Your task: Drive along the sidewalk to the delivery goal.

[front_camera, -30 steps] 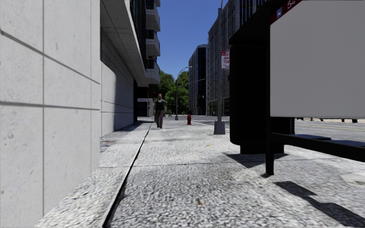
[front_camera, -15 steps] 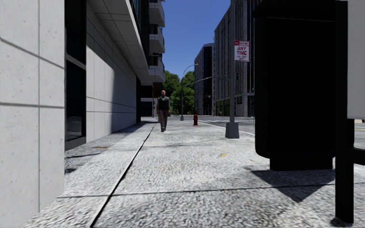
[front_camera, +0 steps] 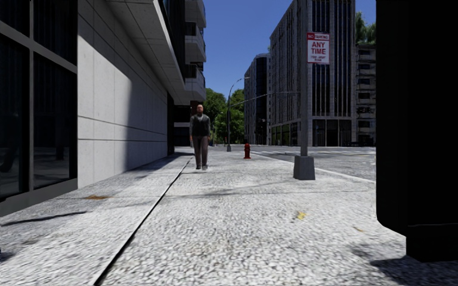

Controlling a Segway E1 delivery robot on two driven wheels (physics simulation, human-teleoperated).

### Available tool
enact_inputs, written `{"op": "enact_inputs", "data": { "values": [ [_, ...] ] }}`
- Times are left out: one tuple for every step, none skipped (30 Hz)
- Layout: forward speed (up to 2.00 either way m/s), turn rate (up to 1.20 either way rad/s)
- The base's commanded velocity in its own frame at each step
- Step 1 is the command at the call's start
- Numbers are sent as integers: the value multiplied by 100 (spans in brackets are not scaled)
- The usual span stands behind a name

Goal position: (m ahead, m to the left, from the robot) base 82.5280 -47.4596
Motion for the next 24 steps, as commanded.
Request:
{"op": "enact_inputs", "data": {
  "values": [
    [200, 0],
    [200, 0],
    [200, 0],
    [200, 0],
    [200, 0],
    [200, -1],
    [200, -8],
    [200, -20],
    [200, -26],
    [200, -26],
    [200, -29],
    [200, -29],
    [200, -29],
    [200, -29],
    [200, -29],
    [200, -29],
    [200, -29],
    [200, -37],
    [200, -37],
    [200, -44],
    [200, -45],
    [200, -44],
    [200, -40],
    [200, -40]
  ]
}}
